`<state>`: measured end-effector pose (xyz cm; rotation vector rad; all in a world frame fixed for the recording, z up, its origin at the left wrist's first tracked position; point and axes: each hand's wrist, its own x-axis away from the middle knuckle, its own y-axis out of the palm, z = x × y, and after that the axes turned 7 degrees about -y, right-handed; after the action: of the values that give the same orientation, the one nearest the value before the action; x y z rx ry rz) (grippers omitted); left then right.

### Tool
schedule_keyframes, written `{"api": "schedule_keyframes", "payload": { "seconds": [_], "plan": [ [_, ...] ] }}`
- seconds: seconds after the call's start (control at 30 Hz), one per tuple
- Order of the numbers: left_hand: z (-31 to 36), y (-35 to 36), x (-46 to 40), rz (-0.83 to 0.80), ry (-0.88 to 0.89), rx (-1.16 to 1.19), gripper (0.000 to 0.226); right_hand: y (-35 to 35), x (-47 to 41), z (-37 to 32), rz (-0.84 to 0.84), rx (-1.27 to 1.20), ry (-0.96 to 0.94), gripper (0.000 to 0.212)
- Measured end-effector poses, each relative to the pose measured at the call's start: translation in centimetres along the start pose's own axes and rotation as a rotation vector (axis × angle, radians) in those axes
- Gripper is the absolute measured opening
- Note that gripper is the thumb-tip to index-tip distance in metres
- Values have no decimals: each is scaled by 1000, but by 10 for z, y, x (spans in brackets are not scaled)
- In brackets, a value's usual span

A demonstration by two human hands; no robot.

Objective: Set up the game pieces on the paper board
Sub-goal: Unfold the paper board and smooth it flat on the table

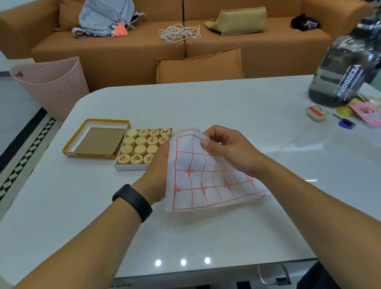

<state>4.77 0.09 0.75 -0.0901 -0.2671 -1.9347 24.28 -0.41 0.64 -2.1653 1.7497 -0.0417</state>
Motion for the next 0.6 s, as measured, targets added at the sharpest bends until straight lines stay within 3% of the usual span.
{"api": "schedule_keyframes", "payload": {
  "seconds": [0.13,0.37,0.6],
  "plan": [
    [-1,-1,-5,0,-41,92,28,2,1,-1,1,-76,26,11],
    [-1,-7,0,137,124,-167,24,-4,4,2,-5,-89,35,12],
    [3,-21,-5,222,170,-92,24,-39,4,4,331,-139,-39,16]
  ]
}}
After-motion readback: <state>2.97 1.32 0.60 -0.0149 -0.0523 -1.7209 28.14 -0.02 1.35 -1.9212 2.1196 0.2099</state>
